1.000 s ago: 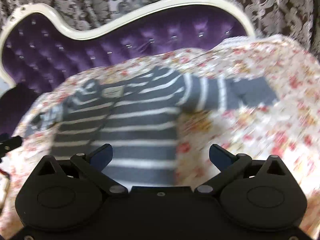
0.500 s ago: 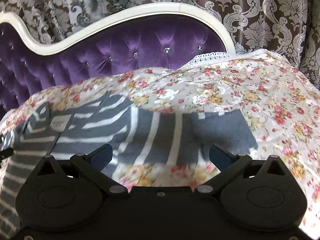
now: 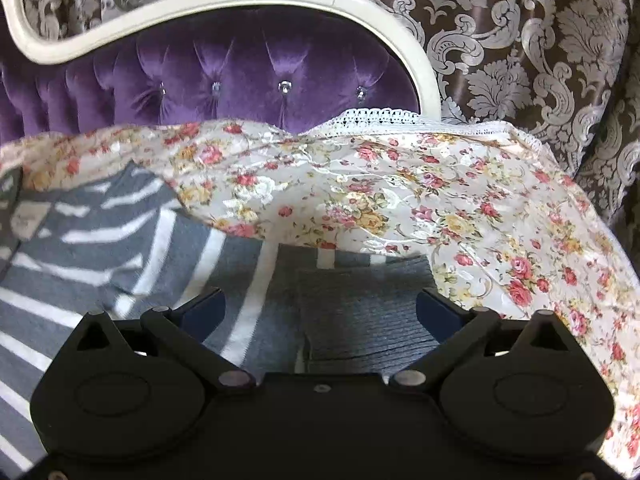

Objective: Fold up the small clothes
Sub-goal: 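Move the right gripper to a grey sleeve cuff and close on it, then lift the cuff with the right gripper and lay the sleeve across the body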

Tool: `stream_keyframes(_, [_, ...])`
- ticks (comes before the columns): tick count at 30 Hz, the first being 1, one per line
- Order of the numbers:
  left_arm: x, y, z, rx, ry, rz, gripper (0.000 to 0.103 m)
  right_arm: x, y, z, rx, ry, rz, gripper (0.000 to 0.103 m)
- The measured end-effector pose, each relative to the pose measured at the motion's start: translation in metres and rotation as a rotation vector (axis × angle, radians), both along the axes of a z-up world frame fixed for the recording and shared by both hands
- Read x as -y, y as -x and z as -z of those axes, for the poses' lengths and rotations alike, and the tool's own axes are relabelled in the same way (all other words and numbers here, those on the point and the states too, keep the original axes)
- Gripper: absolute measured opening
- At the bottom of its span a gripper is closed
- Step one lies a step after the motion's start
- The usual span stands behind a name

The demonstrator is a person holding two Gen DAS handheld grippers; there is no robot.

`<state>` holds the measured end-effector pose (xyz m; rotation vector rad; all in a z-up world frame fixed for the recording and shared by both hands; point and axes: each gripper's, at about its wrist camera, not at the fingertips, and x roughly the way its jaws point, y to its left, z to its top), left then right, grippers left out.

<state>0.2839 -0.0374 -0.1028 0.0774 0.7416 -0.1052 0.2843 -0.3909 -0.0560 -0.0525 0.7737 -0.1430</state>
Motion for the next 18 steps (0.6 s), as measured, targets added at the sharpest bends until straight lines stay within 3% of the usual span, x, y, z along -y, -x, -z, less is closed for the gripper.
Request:
stream_keyframes(3, [-0.002,0.001,0.005,0.019,0.000,-0.008,0.097,-0.002,-0.001,0.009,-0.025,0.054,-0.001,0.080])
stream_keyframes(5, [-0.002,0.001,0.006,0.023,-0.003,-0.011,0.098,0.001,-0.002,0.015,-0.059,0.067,-0.003,0.059])
stream_keyframes(7, [0.000,0.000,0.005,0.018,-0.009,-0.011,0.098,0.007,0.001,0.017,-0.059,0.041,-0.014,0.048])
stream_keyframes(10, [0.000,0.000,0.006,0.018,-0.007,-0.011,0.099,0.018,0.003,0.012,-0.050,-0.004,0.006,0.018])
stream_keyframes(18, [-0.008,0.006,-0.004,0.000,0.022,-0.012,0.096,0.034,0.000,-0.050,0.023,-0.142,0.053,0.016])
